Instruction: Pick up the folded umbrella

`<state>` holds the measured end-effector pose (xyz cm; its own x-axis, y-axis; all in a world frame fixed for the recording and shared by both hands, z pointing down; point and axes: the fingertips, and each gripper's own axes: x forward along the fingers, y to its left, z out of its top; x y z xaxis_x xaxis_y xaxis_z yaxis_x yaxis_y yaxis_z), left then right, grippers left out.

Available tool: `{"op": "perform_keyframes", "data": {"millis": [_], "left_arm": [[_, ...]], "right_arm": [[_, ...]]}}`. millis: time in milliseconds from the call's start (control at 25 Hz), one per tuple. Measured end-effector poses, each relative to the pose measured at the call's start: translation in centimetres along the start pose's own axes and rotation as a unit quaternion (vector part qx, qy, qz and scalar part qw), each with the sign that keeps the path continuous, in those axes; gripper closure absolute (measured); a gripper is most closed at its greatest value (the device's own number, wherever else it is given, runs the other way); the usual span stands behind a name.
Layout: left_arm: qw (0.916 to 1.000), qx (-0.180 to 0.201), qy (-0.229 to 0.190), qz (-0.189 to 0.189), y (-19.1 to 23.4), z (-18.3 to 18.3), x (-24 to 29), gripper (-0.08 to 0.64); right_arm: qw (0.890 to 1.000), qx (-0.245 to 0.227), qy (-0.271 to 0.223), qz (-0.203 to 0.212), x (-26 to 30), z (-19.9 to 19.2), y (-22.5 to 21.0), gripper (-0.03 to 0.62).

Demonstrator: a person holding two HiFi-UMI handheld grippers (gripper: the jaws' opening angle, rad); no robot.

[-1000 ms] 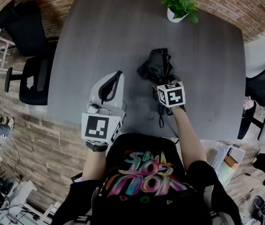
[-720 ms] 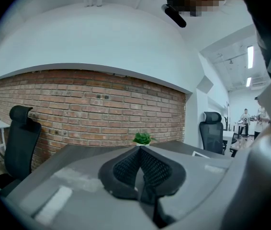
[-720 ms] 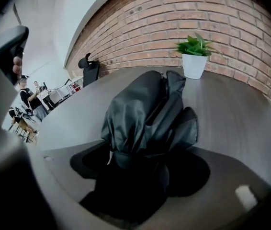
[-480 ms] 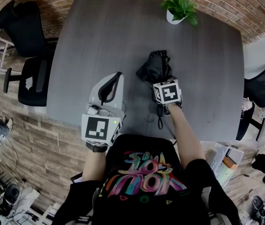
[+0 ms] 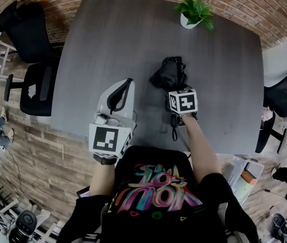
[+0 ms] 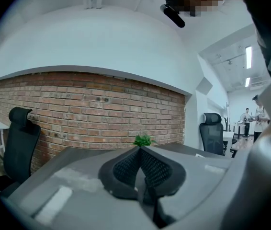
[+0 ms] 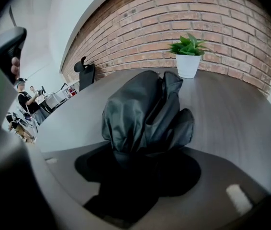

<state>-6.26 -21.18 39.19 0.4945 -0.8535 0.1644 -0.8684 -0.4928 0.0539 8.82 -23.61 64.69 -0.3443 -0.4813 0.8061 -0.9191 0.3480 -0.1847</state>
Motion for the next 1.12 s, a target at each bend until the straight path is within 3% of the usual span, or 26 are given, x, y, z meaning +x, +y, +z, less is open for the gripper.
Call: {"op": "perform_keyframes", "data": {"millis": [480, 1120], "left_arm": [[0.9999, 0.005, -0.012, 0.005, 0.7, 0.9, -0.5, 0.558], [0.9981, 0.027, -0.043, -0.034, -1.7, 3.8, -0.2, 0.56]], "right_arm": [[0.996, 0.048, -0.062, 0.037, -1.7, 0.5, 1.0, 0.336], [0.978, 0.044, -0.193, 0.072, -10.9, 5.8, 3.0, 0.336]]}}
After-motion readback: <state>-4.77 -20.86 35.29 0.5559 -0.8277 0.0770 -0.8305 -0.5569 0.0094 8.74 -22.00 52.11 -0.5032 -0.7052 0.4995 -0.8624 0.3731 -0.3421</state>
